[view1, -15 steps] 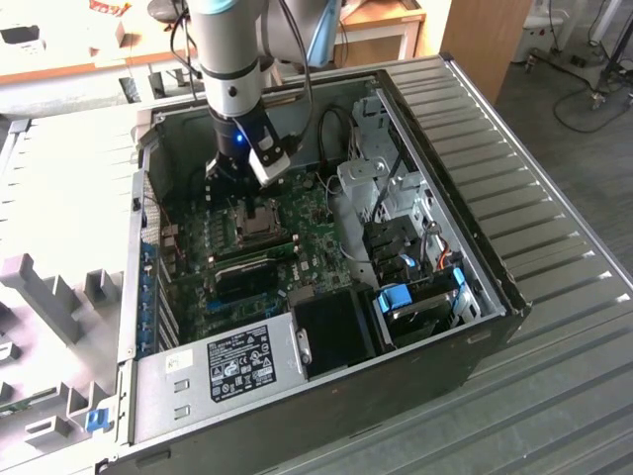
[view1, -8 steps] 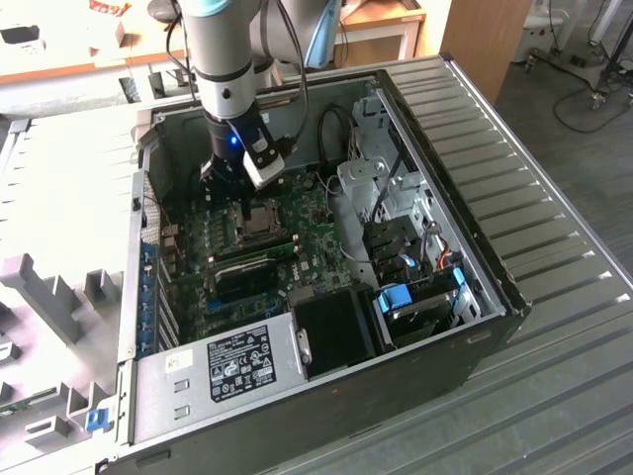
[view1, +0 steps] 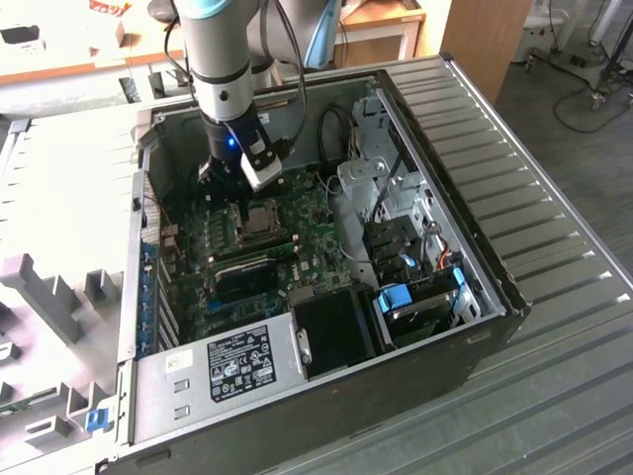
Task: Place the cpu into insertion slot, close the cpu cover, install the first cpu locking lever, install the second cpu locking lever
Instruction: 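Close the cpu cover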
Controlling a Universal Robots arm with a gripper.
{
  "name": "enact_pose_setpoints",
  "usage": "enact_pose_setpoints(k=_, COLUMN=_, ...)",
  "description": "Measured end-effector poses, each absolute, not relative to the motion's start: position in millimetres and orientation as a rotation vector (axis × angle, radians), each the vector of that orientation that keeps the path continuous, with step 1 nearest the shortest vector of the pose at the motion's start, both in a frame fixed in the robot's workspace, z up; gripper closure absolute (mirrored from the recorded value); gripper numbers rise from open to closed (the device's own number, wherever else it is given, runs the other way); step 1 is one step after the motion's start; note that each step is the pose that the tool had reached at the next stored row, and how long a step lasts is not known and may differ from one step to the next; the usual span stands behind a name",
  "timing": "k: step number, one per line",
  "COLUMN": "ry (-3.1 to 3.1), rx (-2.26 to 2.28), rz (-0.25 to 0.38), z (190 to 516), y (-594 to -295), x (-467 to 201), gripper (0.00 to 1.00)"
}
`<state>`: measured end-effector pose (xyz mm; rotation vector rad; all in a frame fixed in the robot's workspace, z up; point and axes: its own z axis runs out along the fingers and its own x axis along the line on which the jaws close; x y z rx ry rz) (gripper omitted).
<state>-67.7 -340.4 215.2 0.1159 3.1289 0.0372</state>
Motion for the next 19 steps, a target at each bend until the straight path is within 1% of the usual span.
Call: enact_pose_setpoints(k=19, ry=3.129, rx=0.108, rz=0.037, z=207.4, y=-340.4, x=-76.2, gripper=0.9)
